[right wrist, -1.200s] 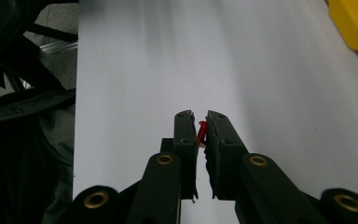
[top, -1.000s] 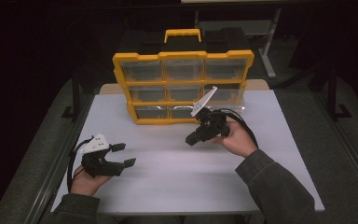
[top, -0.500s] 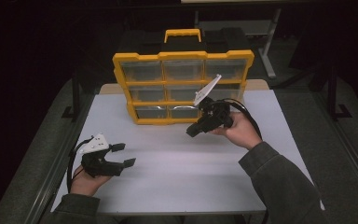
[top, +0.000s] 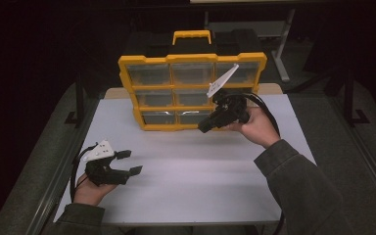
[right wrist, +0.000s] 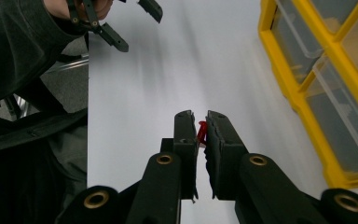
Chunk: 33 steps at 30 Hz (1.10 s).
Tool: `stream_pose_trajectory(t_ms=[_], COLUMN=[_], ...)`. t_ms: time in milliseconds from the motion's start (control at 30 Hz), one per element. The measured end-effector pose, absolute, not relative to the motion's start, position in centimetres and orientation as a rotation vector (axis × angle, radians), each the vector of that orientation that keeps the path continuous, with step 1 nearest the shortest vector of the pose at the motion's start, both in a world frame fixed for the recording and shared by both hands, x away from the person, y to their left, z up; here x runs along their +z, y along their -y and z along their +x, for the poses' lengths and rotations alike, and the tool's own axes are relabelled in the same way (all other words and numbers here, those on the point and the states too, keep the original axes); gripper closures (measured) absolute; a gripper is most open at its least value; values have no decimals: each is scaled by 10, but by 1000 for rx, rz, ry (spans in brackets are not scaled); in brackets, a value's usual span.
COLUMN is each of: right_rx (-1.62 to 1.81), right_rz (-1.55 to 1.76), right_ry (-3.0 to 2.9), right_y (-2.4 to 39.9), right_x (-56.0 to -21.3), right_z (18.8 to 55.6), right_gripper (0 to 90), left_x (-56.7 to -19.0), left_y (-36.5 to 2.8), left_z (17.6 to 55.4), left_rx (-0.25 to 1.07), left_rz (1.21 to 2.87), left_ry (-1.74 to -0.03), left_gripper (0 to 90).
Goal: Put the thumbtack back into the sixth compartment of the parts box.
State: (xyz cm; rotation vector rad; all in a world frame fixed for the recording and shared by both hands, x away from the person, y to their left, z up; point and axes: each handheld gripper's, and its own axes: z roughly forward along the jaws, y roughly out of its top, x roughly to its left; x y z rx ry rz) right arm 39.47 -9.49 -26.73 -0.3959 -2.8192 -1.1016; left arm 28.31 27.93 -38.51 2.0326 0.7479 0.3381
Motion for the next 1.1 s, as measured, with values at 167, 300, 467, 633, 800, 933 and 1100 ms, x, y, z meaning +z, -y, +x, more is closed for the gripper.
stream_pose_trajectory(t_ms=[167, 300, 467, 633, 800, 933, 1100], right_rx=[-1113, -1124, -1138, -1155, -1158, -1165, -1168], right_rz=[-413, -427, -445, -454, -478, -509, -552], right_ry=[2819, 2827, 2829, 2833, 2846, 2853, 2860], right_y=[98, 103, 108, 112, 117, 122, 129], right_x=[-257, -249, -242, -235, -226, -218, -213], right_z=[397, 401, 405, 408, 413, 416, 423], right_gripper=[815, 815, 815, 815, 816, 816, 815], left_x=[-384, -384, -385, -385, -386, -385, -385], left_y=[-280, -279, -279, -279, -278, -279, -279], left_z=[283, 282, 283, 283, 283, 283, 283], left_rx=[341, 335, 337, 334, 335, 337, 336], left_rz=[2034, 2032, 2029, 2015, 2023, 2021, 2023], left_ry=[-744, -753, -749, -755, -753, -753, -752], left_gripper=[272, 272, 271, 271, 271, 271, 271])
